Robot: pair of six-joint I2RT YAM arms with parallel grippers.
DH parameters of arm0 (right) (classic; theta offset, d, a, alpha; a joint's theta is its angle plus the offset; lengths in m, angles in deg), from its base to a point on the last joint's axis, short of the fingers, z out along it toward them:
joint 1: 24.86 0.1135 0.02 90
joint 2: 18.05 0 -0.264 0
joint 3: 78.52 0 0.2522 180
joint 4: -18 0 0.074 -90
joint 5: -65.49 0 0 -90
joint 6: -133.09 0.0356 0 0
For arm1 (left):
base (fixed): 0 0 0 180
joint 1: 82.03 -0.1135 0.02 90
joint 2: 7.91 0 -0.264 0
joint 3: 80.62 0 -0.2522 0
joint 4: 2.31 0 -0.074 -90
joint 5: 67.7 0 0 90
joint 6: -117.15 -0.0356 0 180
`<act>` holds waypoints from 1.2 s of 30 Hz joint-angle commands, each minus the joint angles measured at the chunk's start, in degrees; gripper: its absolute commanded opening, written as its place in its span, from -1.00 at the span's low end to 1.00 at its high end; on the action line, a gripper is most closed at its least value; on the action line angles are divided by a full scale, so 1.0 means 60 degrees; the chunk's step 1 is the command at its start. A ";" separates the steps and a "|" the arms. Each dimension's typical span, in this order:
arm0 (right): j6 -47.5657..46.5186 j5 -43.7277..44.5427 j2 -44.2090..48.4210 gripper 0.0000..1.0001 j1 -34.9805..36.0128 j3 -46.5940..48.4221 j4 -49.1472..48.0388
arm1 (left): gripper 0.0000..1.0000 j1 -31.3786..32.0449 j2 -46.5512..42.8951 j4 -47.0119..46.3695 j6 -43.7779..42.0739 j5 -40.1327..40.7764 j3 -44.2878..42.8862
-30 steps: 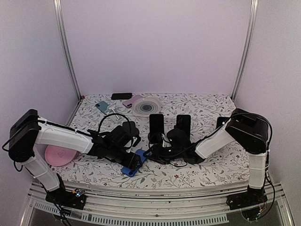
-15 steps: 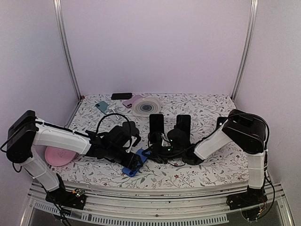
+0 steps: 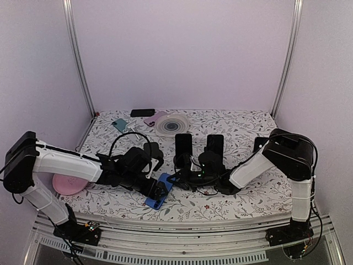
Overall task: Place the phone on the phone stand
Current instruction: Pass from the left arm to the right, then pass from the right arm to the left
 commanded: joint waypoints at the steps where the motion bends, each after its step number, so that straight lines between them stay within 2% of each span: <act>1: -0.0607 0.0213 0.0738 -0.96 0.0098 -0.0267 -0.0203 | 0.91 0.0126 -0.0923 -0.0151 -0.0047 0.0016 0.0182; 9: -0.2598 0.0814 0.2010 -0.96 0.0217 -0.0304 0.0480 | 0.93 -0.0097 -0.2557 -0.0343 0.0259 -0.0388 0.0444; 16: -0.5175 0.2263 0.3527 -0.96 0.0302 -0.0191 0.1957 | 0.89 -0.1574 -0.4412 -0.1188 0.1347 -0.2086 0.0644; 21: -0.7717 0.3819 0.4346 -0.97 0.0651 0.0066 0.2554 | 0.90 -0.2652 -0.5115 -0.2217 0.2883 -0.3377 0.0632; 27: -1.1190 0.5422 0.5011 -0.97 0.1175 0.0389 0.2456 | 0.88 -0.3481 -0.5015 -0.3868 0.5535 -0.4673 0.0574; 31: -1.3692 0.6273 0.5277 -0.97 0.1586 0.0561 0.1949 | 0.83 -0.3614 -0.4787 -0.5002 0.7304 -0.5344 0.0584; 36: -1.6729 0.6821 0.5382 -0.97 0.2135 0.0631 0.0920 | 0.78 -0.3612 -0.4768 -0.5093 0.8600 -0.5480 0.0536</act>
